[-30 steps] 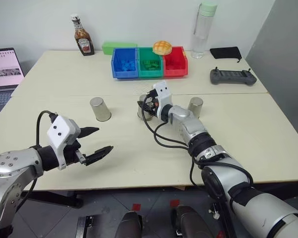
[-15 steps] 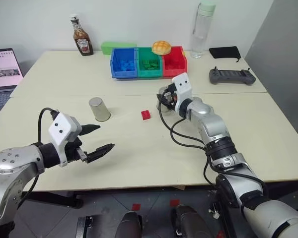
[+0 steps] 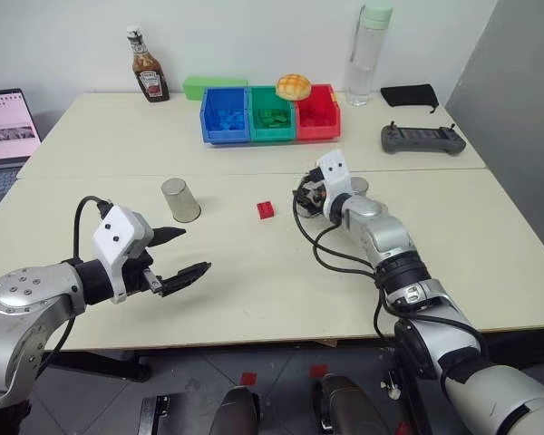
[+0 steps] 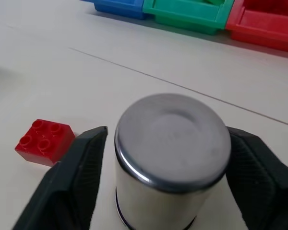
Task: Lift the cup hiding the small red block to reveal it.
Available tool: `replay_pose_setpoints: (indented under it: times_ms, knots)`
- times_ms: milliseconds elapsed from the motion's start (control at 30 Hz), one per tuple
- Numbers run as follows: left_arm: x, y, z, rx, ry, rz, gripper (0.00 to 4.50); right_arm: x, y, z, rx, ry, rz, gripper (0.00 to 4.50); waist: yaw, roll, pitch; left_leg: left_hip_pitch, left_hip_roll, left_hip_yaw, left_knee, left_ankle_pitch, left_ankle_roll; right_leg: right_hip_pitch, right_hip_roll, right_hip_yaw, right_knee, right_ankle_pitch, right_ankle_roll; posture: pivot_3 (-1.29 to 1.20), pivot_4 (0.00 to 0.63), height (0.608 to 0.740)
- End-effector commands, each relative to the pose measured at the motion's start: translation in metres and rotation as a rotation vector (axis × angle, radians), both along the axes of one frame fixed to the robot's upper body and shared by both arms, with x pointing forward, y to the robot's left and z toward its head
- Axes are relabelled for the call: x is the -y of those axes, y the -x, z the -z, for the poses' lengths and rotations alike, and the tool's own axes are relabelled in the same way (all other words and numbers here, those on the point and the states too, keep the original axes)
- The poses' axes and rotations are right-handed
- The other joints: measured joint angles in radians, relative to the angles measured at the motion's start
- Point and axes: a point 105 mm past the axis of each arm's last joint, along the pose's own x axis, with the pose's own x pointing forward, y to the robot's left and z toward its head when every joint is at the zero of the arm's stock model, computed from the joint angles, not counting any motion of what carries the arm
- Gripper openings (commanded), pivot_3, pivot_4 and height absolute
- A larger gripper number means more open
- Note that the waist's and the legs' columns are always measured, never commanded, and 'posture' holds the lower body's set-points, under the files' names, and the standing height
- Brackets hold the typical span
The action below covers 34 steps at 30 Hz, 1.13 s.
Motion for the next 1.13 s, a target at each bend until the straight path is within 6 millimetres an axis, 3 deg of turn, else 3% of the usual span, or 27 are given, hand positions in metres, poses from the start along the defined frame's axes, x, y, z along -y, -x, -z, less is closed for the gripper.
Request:
replay_pose_setpoints:
  times_ms: [33, 200, 300, 367, 500, 733, 900, 1133]
  knots:
    - [0.000, 0.001, -0.008, 0.036, -0.022, 0.011, 4.50, 0.000, -0.003, -0.059, 0.175, -0.095, -0.001, 4.47, 0.000, 0.000, 0.000, 0.000, 0.000, 0.000, 0.000, 0.000, 0.000, 0.000, 0.000, 0.000, 0.000, 0.000, 0.000, 0.00, 0.150, 0.740]
    - [0.001, -0.001, -0.008, 0.039, -0.020, 0.010, 4.50, 0.002, 0.008, -0.106, 0.313, -0.177, -0.028, 4.47, 0.001, 0.000, 0.000, -0.005, 0.000, 0.000, 0.000, 0.000, 0.000, -0.004, 0.000, 0.000, 0.000, 0.000, 0.000, 0.00, 0.150, 0.740]
    - [-0.001, -0.003, -0.010, 0.045, -0.014, -0.003, 4.50, -0.002, 0.036, -0.134, 0.401, -0.228, -0.154, 4.47, 0.002, 0.000, 0.000, -0.008, 0.000, -0.001, 0.000, 0.000, 0.000, -0.007, 0.000, -0.002, 0.000, 0.001, -0.002, 0.00, 0.150, 0.740]
    - [-0.003, -0.003, -0.010, 0.048, -0.014, -0.015, 4.50, -0.003, 0.051, -0.137, 0.414, -0.223, -0.231, 4.47, 0.004, 0.000, 0.000, -0.010, 0.000, -0.002, 0.000, 0.000, 0.000, -0.007, 0.000, -0.002, 0.000, 0.001, -0.002, 0.00, 0.150, 0.740]
    - [-0.015, -0.006, -0.008, 0.074, -0.072, -0.082, 4.50, 0.010, 0.092, -0.116, 0.351, -0.103, -0.420, 4.47, 0.017, 0.000, 0.000, -0.011, -0.001, -0.004, 0.000, 0.000, 0.000, -0.007, -0.002, -0.004, -0.001, 0.001, -0.002, 0.00, 0.150, 0.740]
    - [-0.034, -0.001, -0.001, 0.032, -0.134, -0.135, 4.50, 0.049, 0.155, -0.057, 0.086, -0.010, -0.547, 4.47, 0.026, 0.000, 0.000, -0.011, 0.000, -0.004, 0.001, 0.000, 0.000, -0.007, -0.001, -0.004, -0.001, -0.001, 0.001, 0.00, 0.150, 0.740]
    - [-0.034, -0.006, -0.008, 0.064, -0.103, -0.117, 4.50, 0.065, 0.162, -0.038, 0.044, 0.024, -0.487, 4.47, 0.019, 0.000, 0.000, -0.008, 0.000, -0.002, 0.002, 0.000, 0.000, -0.006, 0.000, -0.002, 0.000, -0.002, 0.003, 0.00, 0.150, 0.740]
    - [-0.032, -0.013, -0.011, 0.082, -0.033, -0.115, 4.50, 0.080, 0.159, -0.030, 0.061, -0.012, -0.423, 4.47, 0.019, 0.000, 0.000, -0.006, 0.000, 0.000, 0.002, 0.000, 0.000, -0.005, 0.000, -0.001, 0.000, 0.000, 0.005, 0.00, 0.150, 0.740]
